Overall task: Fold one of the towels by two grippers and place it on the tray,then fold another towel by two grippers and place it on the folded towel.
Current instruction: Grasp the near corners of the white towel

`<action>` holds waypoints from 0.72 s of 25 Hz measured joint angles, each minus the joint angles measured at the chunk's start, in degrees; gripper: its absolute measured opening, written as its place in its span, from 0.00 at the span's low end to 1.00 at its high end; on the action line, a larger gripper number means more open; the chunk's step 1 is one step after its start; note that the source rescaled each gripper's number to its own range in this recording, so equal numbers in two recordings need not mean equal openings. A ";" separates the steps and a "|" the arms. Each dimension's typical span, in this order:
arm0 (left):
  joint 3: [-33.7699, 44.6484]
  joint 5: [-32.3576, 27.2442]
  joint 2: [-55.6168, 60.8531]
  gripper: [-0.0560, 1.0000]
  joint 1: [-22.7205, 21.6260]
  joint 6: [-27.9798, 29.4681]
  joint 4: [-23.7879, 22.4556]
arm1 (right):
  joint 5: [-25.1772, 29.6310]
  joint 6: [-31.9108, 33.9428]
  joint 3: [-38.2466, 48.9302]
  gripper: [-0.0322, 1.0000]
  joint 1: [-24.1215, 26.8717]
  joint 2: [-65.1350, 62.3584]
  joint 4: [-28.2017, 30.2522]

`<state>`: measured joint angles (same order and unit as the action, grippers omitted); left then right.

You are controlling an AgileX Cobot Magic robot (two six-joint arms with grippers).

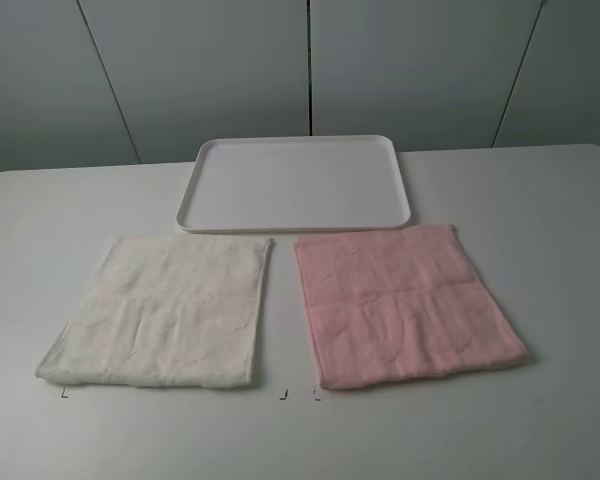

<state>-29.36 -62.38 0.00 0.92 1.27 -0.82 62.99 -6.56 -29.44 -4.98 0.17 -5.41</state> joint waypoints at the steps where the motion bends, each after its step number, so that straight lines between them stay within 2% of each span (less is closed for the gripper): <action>1: 0.00 0.00 0.00 0.99 0.00 0.00 0.00 | 0.00 0.00 0.00 1.00 0.00 0.00 0.00; 18: 0.00 0.00 0.00 0.99 0.00 -0.10 0.00 | 0.00 0.00 0.00 1.00 0.00 0.00 0.00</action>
<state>-29.36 -62.38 0.00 0.92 1.17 -0.82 62.99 -6.56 -29.44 -4.98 0.17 -5.41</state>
